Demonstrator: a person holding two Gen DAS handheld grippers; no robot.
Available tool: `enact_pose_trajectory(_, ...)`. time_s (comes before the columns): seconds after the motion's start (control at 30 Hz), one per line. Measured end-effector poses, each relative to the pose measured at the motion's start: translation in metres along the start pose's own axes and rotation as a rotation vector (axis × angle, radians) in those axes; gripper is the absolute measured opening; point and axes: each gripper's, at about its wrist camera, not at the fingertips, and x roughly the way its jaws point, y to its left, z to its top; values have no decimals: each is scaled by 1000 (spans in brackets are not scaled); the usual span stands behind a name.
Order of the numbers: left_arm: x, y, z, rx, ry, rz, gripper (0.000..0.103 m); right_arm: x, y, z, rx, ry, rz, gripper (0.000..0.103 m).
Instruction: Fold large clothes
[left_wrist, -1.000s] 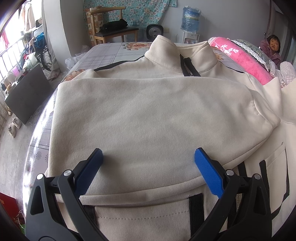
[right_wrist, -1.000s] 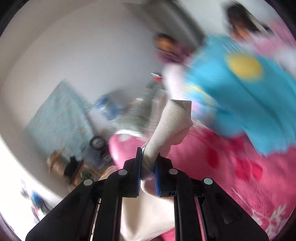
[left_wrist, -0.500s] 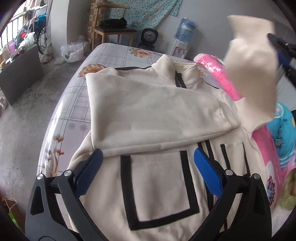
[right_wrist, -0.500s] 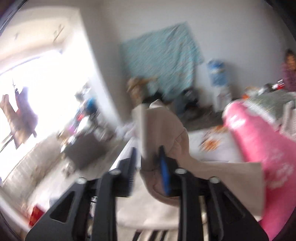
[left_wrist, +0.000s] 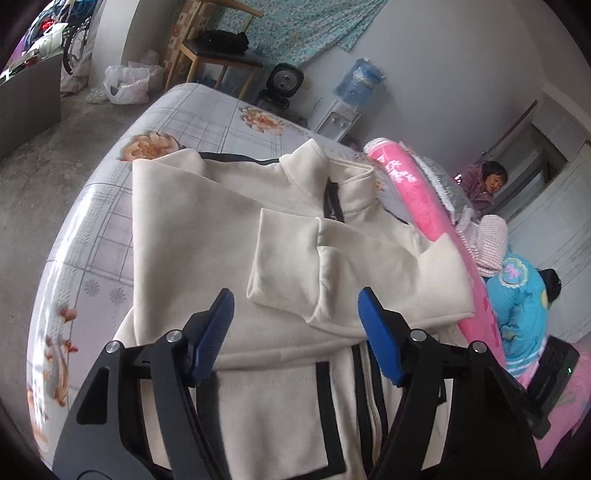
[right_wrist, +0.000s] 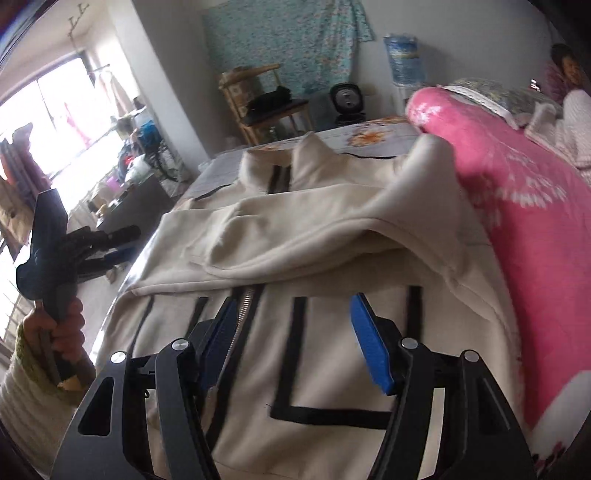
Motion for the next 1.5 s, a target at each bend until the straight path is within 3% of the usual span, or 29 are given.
enact_pose_trajectory(0.03, 13, -1, 6, -9, 24, 17, 54, 5, -11, 1, 18, -3, -23, 62)
enact_pose_trajectory(0.1, 45, 0, 20, -21, 78, 51, 47, 9, -30, -3, 63, -5, -55, 62)
enact_pose_trajectory(0.13, 60, -1, 25, -11, 100, 84, 37, 10, -37, -5, 84, -4, -61, 62)
enact_pose_trajectory(0.2, 84, -7, 29, 39, 141, 146, 27, 13, -50, -10, 115, -5, -73, 62)
enact_pose_trajectory(0.27, 93, -14, 29, 95, 126, 195, 16, 12, -57, -14, 119, -10, -90, 62)
enact_pose_trajectory(0.3, 96, -17, 28, 115, 140, 198, 0, 12, -59, -15, 116, -13, -96, 62)
enact_pose_trajectory(0.43, 83, -17, 32, 111, 76, 184, 0, 15, -63, -15, 113, -6, -103, 62)
enact_pose_trajectory(0.6, -8, -22, 49, 91, -156, 138, 0, 14, -61, -13, 106, 0, -107, 62)
enact_pose_trajectory(0.67, -32, -14, 56, 64, -194, 141, 0, 14, -60, -15, 102, -1, -97, 62)
enact_pose_trajectory(0.73, -31, -2, 62, 39, -138, 94, 0, 18, -58, -15, 105, 8, -78, 62)
enact_pose_trajectory(0.8, -16, 4, 61, 21, -78, 97, 4, 25, -56, -13, 109, 23, -67, 62)
enact_pose_trajectory(0.83, -4, 4, 59, 20, -34, 90, 18, 29, -55, -12, 108, 33, -76, 62)
enact_pose_trajectory(0.9, 24, 6, 53, 9, 63, 62, 37, 38, -51, -8, 95, 57, -92, 66)
enact_pose_trajectory(0.93, 39, 7, 49, 5, 100, 66, 37, 42, -49, -6, 86, 68, -104, 70)
enact_pose_trajectory(1.07, 89, 10, 45, 3, 178, 130, 37, 45, -42, 0, 52, 72, -137, 70)
enact_pose_trajectory(1.23, 108, -6, 48, 75, 131, 196, 37, 42, -46, -1, 52, 63, -150, 71)
enact_pose_trajectory(1.27, 110, -11, 47, 104, 123, 225, 33, 42, -48, -1, 56, 64, -153, 71)
enact_pose_trajectory(1.3, 112, -17, 45, 138, 118, 256, 20, 42, -50, -1, 61, 63, -155, 71)
enact_pose_trajectory(1.37, 112, -23, 44, 178, 99, 278, 9, 41, -54, -2, 74, 64, -161, 71)
enact_pose_trajectory(1.5, 94, -31, 45, 213, 36, 254, 6, 36, -60, -3, 89, 61, -177, 71)
